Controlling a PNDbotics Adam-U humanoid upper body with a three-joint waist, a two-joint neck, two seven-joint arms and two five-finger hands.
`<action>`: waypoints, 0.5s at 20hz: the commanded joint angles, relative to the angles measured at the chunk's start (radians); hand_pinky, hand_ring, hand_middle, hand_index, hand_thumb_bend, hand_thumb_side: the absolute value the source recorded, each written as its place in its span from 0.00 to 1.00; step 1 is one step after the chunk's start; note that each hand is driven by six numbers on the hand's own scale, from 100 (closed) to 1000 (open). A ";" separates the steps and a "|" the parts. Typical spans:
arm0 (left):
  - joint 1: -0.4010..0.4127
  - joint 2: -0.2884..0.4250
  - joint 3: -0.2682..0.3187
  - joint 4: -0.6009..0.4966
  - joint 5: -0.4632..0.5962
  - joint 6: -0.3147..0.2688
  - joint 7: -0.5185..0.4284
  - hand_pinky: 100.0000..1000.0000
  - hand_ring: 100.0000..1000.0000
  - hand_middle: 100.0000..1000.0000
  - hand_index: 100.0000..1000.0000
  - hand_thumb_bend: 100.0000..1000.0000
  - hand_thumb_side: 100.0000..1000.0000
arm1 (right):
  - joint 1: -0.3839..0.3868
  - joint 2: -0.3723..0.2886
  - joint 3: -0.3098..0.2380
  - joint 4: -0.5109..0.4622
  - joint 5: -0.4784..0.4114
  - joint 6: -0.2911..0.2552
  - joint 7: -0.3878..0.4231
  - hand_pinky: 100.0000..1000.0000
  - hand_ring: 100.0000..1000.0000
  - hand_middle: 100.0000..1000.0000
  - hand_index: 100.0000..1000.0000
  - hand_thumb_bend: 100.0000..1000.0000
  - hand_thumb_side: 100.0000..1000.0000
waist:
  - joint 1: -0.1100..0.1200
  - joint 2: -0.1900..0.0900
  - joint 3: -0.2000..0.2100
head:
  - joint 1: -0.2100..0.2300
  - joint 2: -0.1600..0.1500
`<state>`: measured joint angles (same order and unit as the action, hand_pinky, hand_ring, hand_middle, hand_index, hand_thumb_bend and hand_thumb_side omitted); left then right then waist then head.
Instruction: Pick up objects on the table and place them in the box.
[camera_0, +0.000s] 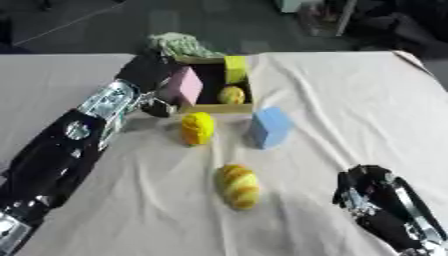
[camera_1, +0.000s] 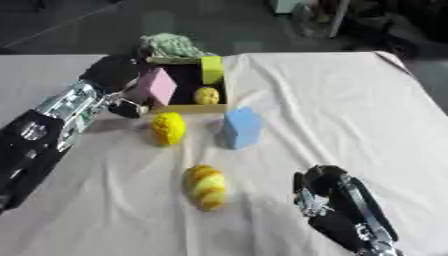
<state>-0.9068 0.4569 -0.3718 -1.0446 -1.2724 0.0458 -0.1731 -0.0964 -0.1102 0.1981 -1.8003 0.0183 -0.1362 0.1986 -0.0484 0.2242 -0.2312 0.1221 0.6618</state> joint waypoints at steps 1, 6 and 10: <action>-0.023 0.007 0.008 -0.009 -0.030 0.013 -0.015 0.79 0.76 0.81 0.98 0.32 0.33 | -0.009 -0.004 -0.001 -0.011 -0.001 -0.002 0.003 0.33 0.24 0.18 0.47 0.00 0.21 | 0.001 -0.019 -0.002 | 0.002 -0.009; -0.028 0.010 0.010 -0.025 -0.040 0.021 -0.010 0.85 0.82 0.90 0.99 0.42 0.34 | -0.010 -0.004 0.000 -0.010 -0.001 -0.002 0.004 0.32 0.24 0.17 0.47 0.00 0.21 | 0.003 -0.020 -0.003 | 0.003 -0.008; -0.030 0.012 0.013 -0.037 -0.030 0.041 0.027 0.88 0.84 0.93 1.00 0.43 0.32 | -0.010 -0.004 0.000 -0.009 -0.001 -0.001 0.004 0.32 0.23 0.17 0.47 0.00 0.21 | 0.003 -0.021 -0.002 | 0.003 -0.008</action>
<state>-0.9083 0.4566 -0.3716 -1.0599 -1.3027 0.0807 -0.1589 -0.0965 -0.1101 0.1981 -1.8002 0.0183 -0.1361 0.1988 -0.0467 0.2224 -0.2322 0.1224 0.6618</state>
